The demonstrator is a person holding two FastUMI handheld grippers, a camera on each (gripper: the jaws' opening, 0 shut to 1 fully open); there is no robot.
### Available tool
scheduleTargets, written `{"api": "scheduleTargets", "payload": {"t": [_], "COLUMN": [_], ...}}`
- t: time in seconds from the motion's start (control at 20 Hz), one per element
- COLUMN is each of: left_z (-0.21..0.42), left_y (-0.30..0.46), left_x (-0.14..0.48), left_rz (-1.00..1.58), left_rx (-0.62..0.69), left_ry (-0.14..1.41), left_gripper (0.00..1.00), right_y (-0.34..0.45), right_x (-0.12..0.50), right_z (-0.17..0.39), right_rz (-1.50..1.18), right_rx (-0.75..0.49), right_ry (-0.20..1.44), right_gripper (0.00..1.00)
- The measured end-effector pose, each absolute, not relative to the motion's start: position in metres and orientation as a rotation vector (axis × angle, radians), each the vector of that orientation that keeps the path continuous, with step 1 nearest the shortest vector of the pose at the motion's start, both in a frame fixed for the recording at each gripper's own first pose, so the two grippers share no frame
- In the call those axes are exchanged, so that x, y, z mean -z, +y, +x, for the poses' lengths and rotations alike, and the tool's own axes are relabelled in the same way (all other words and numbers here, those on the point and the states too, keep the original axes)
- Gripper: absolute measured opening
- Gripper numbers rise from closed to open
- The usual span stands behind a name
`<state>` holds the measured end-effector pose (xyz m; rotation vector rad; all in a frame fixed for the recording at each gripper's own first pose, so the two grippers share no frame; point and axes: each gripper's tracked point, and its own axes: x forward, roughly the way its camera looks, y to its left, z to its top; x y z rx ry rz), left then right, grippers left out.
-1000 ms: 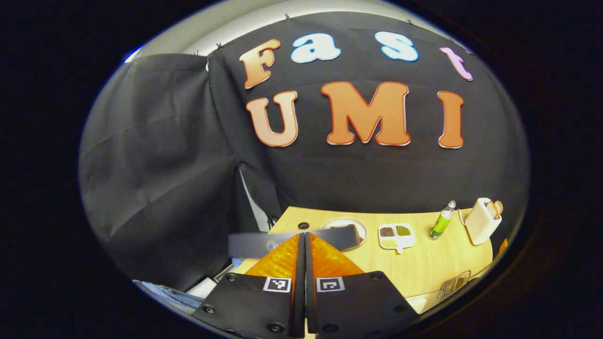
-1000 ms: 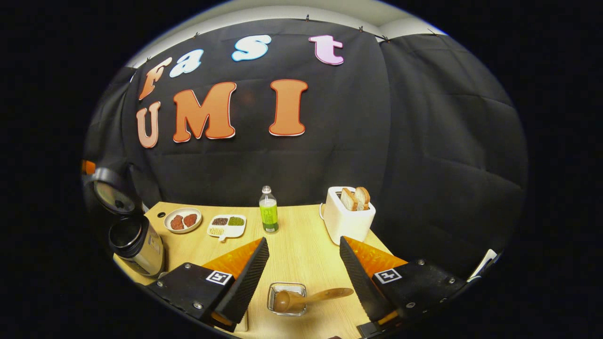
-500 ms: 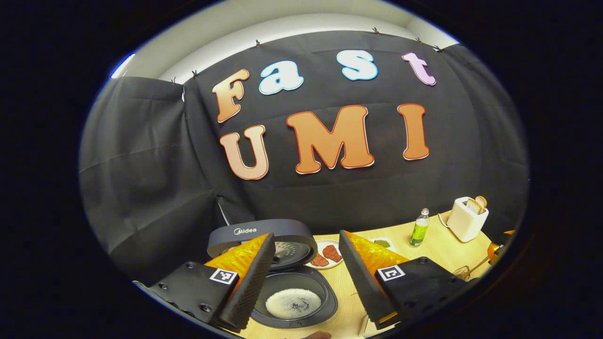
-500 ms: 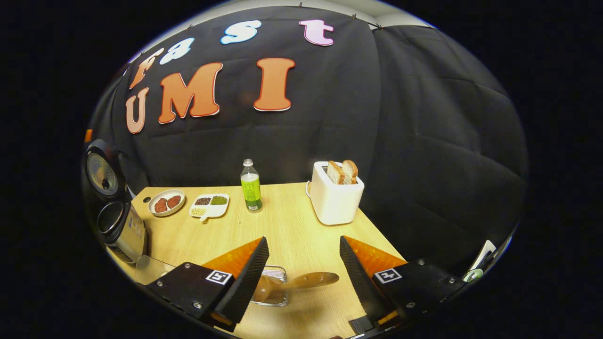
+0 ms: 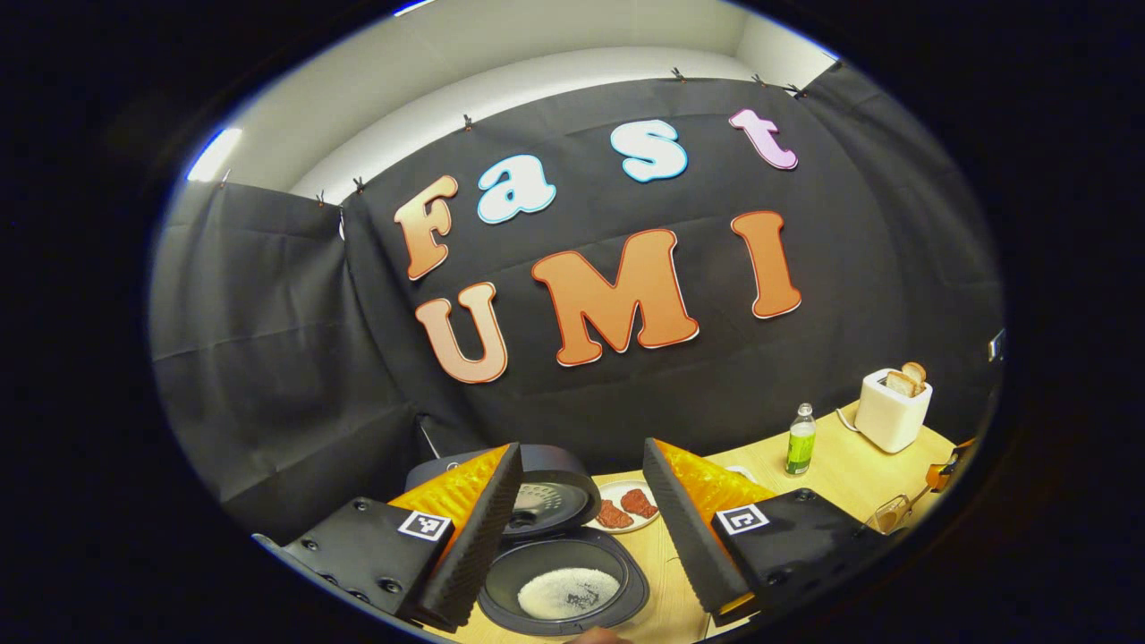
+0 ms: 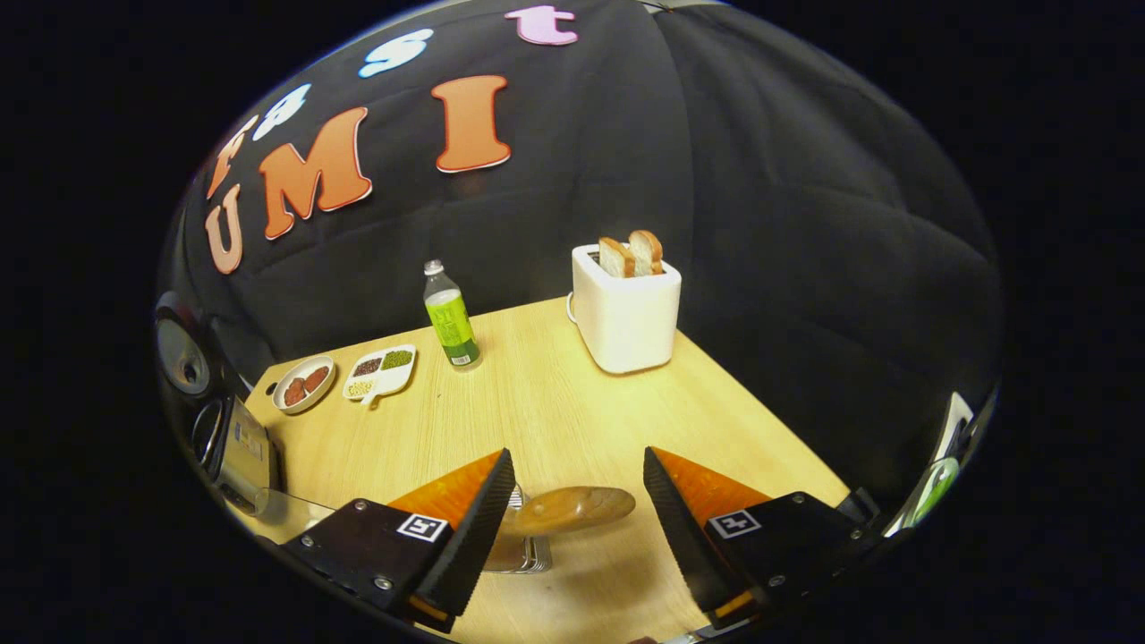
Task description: Close the left gripper, press the button to open the rice cooker; take a wooden spoon from the chopstick holder with the right hand, scoop a spoonful of rice and pour it into the rice cooker, then put the wooden spoon back into the chopstick holder.
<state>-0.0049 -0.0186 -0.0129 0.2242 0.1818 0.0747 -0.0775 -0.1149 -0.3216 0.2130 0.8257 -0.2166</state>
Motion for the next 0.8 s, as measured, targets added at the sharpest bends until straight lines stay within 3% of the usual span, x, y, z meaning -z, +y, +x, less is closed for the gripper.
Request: {"api": "scheduleTargets", "payload": {"t": [0.25, 0.45, 0.5, 0.6, 0.65, 0.75, 0.8], "left_z": [-0.01, -0.017, -0.016, -0.016, -0.016, -0.02, -0.02], "left_y": [-0.014, -0.01, -0.009, -0.01, -0.011, -0.011, -0.011], "left_x": [0.013, 0.016, 0.016, 0.016, 0.016, 0.017, 0.016], "left_rz": [0.238, 0.252, 0.256, 0.248, 0.247, 0.25, 0.252], "left_rx": [-0.103, -0.124, -0.129, -0.121, -0.119, -0.117, -0.115], "left_ry": [0.185, 0.191, 0.193, 0.189, 0.19, 0.19, 0.188], "left_gripper": [0.84, 0.84, 0.84, 0.84, 0.84, 0.84, 0.92], "right_y": [-0.1, -0.085, -0.084, -0.079, -0.08, -0.078, -0.078], "right_x": [0.346, 0.353, 0.353, 0.355, 0.352, 0.353, 0.353], "right_z": [-0.085, -0.078, -0.076, -0.075, -0.073, -0.071, -0.069], "right_rz": [0.432, 0.53, 0.536, 0.557, 0.565, 0.586, 0.592], "right_rx": [0.248, 0.288, 0.296, 0.303, 0.315, 0.323, 0.328], "right_ry": [0.866, 0.869, 0.868, 0.874, 0.868, 0.874, 0.874], "right_gripper": [0.76, 0.51, 0.4, 0.34, 0.24, 0.19, 0.23]}}
